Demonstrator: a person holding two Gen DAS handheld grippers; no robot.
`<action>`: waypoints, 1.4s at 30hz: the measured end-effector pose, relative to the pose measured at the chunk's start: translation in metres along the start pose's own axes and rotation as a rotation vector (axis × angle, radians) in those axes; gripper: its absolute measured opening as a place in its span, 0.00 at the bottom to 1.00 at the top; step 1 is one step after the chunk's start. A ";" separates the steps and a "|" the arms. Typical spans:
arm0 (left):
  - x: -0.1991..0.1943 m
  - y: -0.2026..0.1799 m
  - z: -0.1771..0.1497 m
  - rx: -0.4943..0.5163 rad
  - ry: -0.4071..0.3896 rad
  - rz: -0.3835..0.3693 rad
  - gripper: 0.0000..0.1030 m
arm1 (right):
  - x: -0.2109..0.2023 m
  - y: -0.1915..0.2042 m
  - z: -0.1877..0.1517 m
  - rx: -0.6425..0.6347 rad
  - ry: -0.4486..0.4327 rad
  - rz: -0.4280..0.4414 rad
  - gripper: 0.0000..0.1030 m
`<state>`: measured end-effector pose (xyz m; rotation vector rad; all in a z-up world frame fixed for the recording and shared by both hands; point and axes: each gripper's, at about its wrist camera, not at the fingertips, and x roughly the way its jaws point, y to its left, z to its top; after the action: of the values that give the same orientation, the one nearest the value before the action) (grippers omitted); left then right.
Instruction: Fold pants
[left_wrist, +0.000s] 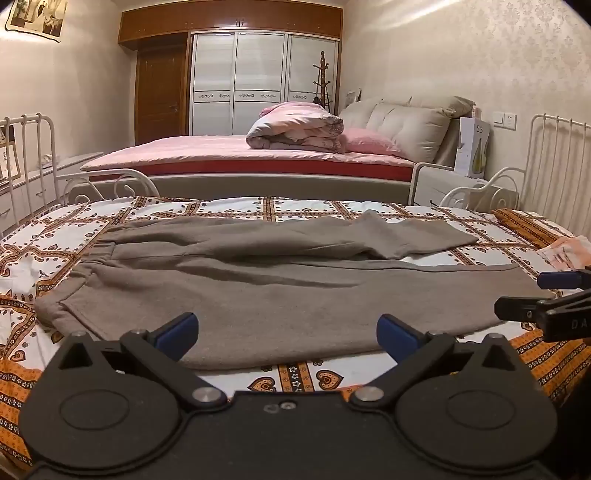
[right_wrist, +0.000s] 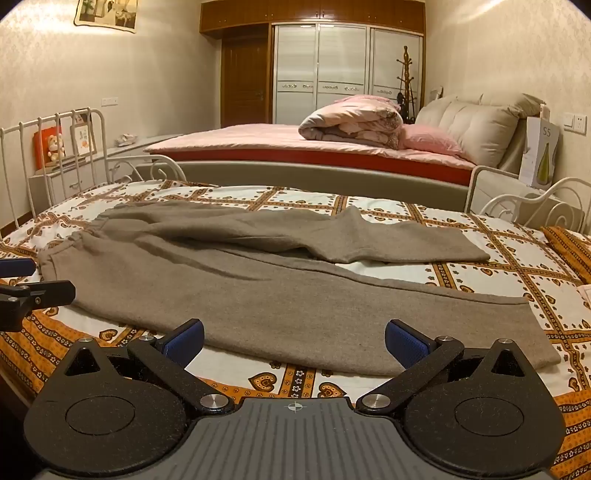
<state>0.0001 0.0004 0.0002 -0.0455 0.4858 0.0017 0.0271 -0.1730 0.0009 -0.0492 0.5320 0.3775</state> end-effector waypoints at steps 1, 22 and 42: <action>0.000 0.000 0.000 0.001 -0.001 -0.003 0.94 | 0.000 0.000 0.000 -0.005 -0.003 -0.002 1.00; 0.003 0.003 -0.002 0.013 0.001 0.003 0.94 | 0.002 0.002 0.001 -0.001 0.000 0.000 1.00; 0.003 -0.002 -0.003 0.023 0.005 0.005 0.94 | 0.001 0.003 -0.002 -0.001 0.005 0.001 1.00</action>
<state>0.0017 -0.0019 -0.0040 -0.0216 0.4913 0.0003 0.0257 -0.1702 -0.0011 -0.0513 0.5372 0.3786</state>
